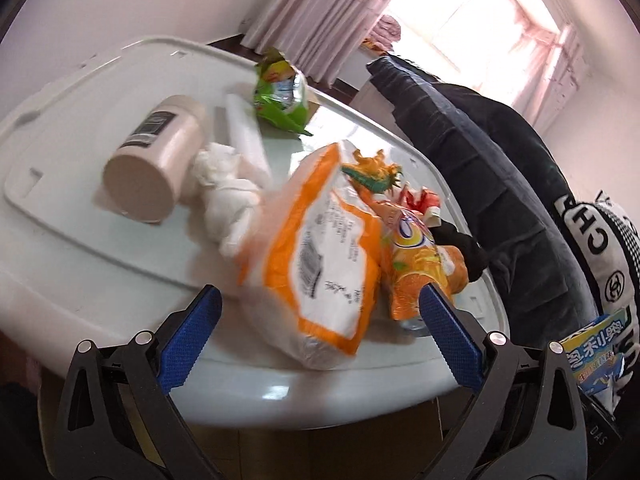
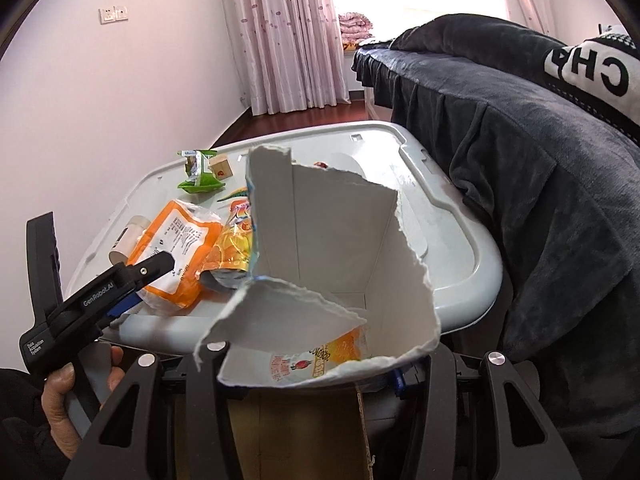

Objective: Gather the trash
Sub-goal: 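Lift the carton with the right gripper while the left gripper grasps the orange-white snack bag, then carry both items over the cardboard box and open both grippers to drop them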

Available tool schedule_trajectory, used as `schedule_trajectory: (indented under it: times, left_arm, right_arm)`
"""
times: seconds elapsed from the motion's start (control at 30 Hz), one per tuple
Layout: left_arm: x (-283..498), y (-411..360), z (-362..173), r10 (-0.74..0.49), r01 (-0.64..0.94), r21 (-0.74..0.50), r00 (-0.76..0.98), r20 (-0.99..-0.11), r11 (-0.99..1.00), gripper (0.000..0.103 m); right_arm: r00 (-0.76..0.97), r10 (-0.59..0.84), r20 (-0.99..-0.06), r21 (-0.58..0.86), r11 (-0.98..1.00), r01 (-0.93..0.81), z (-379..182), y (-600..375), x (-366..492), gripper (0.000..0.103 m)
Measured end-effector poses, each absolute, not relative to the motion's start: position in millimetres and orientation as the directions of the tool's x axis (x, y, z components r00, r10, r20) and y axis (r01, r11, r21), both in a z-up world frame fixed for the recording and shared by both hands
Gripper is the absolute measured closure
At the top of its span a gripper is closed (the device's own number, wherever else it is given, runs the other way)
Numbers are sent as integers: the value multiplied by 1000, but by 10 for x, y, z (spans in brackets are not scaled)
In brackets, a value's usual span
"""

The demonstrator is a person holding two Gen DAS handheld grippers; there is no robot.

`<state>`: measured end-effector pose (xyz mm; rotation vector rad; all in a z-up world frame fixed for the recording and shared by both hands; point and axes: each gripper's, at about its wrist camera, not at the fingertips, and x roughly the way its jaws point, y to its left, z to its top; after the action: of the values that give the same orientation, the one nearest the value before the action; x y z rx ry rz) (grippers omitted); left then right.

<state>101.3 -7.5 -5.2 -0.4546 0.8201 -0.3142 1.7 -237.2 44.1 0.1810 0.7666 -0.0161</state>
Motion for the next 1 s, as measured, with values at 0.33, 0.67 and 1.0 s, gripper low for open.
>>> schedule_trajectory:
  times: [0.33,0.67,1.0]
  left_arm:
    - [1132,-239,-144,-500,161,-517,598,-627,841,78]
    - [799,-398,322,-355,257,-245,686,-635,935,82]
    - [59,-361,988,-254,280,-38,798,-546,959,82]
  right_arm:
    - [702,43,-711,146,985,87,384,-2333,36,55]
    - [699,41,-714,138,987,83,361,-2309,71,55]
    - [726,55,-686,163,983,80,374,-2365,6,55]
